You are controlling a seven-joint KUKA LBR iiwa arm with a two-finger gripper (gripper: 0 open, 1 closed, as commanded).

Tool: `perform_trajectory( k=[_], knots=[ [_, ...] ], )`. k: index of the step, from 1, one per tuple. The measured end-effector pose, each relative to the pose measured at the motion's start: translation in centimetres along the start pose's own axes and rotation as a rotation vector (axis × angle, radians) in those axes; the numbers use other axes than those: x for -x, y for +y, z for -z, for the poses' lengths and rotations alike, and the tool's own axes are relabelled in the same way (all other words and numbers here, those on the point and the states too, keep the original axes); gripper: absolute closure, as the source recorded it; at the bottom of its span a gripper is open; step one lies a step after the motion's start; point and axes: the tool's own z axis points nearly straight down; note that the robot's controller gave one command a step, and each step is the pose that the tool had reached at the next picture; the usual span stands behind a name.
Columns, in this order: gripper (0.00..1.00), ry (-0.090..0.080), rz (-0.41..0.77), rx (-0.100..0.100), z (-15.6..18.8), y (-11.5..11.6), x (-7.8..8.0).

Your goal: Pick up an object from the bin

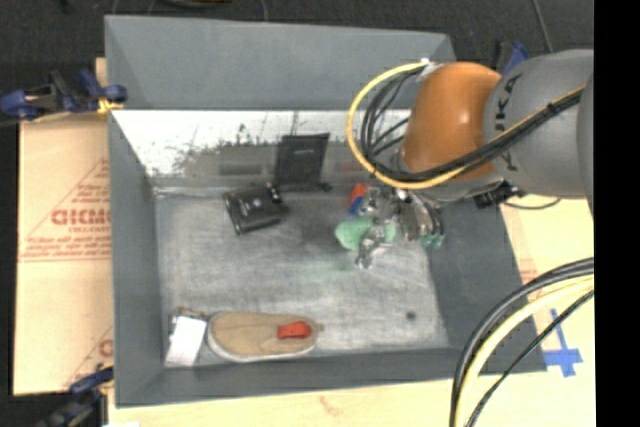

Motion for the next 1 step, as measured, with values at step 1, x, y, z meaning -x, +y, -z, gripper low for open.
perform_trajectory(
  k=[1],
  knots=[
    [1.0,0.005,0.001,0.0,1.48,0.01,-0.14]
  ],
)
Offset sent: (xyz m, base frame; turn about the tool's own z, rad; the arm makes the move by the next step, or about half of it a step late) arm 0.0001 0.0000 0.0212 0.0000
